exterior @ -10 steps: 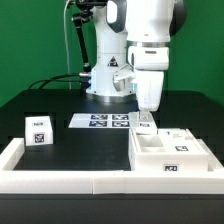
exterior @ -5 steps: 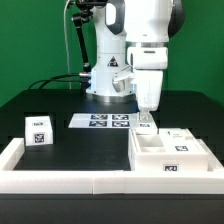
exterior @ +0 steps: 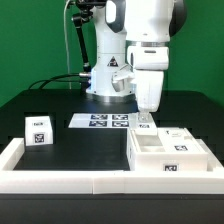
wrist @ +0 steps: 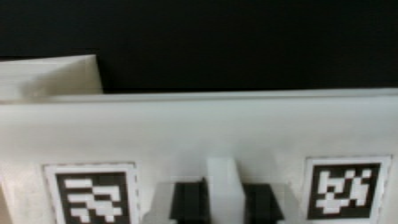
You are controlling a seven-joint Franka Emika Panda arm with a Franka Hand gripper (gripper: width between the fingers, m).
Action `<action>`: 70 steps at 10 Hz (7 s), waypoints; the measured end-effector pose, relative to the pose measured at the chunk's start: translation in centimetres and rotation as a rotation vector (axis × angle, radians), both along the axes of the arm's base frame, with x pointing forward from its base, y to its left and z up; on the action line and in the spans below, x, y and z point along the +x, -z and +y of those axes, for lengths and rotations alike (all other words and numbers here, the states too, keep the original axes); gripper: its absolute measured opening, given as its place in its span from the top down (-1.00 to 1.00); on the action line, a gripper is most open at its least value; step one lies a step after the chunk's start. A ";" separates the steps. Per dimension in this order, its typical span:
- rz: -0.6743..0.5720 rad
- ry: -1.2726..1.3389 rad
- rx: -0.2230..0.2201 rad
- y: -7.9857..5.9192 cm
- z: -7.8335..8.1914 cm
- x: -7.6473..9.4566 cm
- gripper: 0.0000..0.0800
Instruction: Assemble cabinet
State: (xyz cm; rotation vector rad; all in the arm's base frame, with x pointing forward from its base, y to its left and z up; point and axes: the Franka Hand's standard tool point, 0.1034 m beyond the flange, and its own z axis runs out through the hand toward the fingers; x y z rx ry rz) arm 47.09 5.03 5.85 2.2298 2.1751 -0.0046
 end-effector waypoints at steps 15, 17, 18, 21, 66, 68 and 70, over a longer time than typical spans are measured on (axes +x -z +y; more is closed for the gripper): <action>-0.050 -0.063 0.018 0.2 -0.5 5.0 0.82; -0.042 -0.043 0.014 0.2 -0.3 5.8 0.82; -0.034 -0.041 0.010 0.2 -0.4 6.7 0.82; -0.031 -0.061 0.006 0.2 -0.4 10.5 0.82; -0.058 1.496 0.195 5.1 1.9 2.4 -0.99; -0.070 1.472 0.205 5.3 1.5 3.1 -0.99; -0.072 1.464 0.205 5.3 1.5 3.2 -0.35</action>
Offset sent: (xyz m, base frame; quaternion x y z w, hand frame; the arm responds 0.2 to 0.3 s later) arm 0.0000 0.0000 0.0000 0.0000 0.0000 0.0000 1.0000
